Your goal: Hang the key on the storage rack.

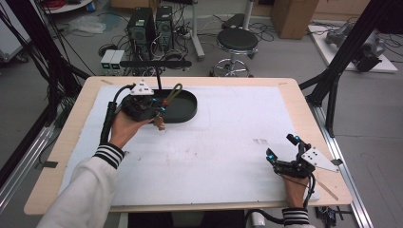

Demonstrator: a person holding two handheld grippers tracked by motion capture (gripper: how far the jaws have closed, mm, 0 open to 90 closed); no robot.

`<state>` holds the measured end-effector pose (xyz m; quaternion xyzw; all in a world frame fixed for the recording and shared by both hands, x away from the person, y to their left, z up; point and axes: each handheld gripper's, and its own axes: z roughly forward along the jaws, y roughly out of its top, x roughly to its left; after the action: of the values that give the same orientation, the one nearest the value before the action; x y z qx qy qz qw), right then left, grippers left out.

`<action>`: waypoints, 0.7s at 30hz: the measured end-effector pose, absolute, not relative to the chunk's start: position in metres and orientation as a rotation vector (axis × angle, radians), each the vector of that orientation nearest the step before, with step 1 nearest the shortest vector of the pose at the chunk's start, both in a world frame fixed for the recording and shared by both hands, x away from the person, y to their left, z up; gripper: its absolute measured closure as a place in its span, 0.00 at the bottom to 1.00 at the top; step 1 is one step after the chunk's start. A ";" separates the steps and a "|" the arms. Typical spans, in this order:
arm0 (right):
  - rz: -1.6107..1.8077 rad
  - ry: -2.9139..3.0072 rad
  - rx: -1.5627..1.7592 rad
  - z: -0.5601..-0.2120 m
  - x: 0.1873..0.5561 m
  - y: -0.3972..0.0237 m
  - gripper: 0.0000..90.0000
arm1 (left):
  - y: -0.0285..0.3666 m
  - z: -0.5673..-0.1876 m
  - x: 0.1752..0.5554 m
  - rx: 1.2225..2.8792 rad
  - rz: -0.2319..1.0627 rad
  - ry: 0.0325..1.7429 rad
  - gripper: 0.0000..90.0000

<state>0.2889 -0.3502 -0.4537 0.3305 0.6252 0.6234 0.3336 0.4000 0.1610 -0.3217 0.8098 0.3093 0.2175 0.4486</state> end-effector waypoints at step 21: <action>1.628 1.634 0.867 -0.454 0.289 -0.350 0.00 | 0.198 -0.313 0.410 1.761 0.771 0.963 0.81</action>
<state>0.2887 -0.3502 -0.4537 0.3320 0.6252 0.6233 0.3322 0.4097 0.1982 -0.3130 0.7205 0.3938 0.3156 0.4756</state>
